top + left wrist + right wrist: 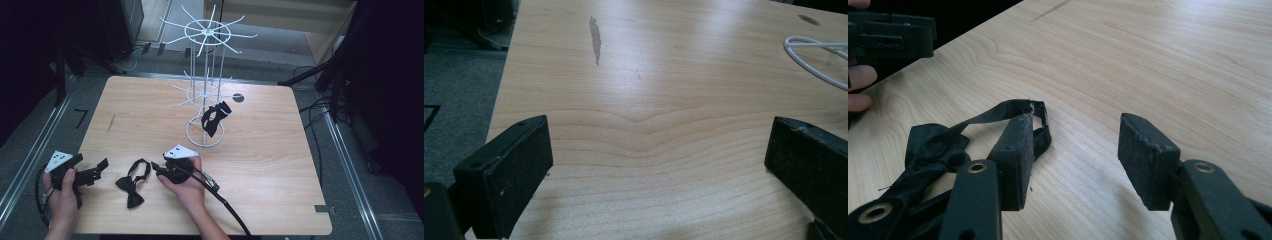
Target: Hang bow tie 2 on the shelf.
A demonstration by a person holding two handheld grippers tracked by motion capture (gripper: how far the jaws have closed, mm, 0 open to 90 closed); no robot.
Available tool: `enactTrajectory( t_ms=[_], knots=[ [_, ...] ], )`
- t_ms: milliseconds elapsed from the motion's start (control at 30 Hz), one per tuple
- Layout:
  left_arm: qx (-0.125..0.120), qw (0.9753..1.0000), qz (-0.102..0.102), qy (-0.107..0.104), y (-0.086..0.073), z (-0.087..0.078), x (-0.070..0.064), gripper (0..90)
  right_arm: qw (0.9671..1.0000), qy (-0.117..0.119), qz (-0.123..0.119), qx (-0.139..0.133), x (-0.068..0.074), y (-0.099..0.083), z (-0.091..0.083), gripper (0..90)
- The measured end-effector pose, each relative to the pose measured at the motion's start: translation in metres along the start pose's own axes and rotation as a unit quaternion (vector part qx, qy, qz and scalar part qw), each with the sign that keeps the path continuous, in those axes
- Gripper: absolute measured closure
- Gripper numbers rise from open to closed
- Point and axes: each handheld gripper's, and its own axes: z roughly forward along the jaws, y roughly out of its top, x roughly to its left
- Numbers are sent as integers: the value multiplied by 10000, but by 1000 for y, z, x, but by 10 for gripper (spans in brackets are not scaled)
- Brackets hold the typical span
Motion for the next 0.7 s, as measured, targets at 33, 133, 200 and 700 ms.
enactTrajectory(
  t_ms=[33,133,200,700],
  knots=[
    [2,10000,2,-1,0,0,0,0,10000,13,-19,4,0,0,1,496],
    [-4,10000,-3,0,0,0,0,0,10000,48,-40,36,3,0,4,495],
    [-4,10000,-2,0,0,0,0,0,9999,56,-50,71,4,0,5,495],
    [-3,10000,1,2,0,0,0,0,9996,204,-75,195,16,-3,18,488]
  ],
)
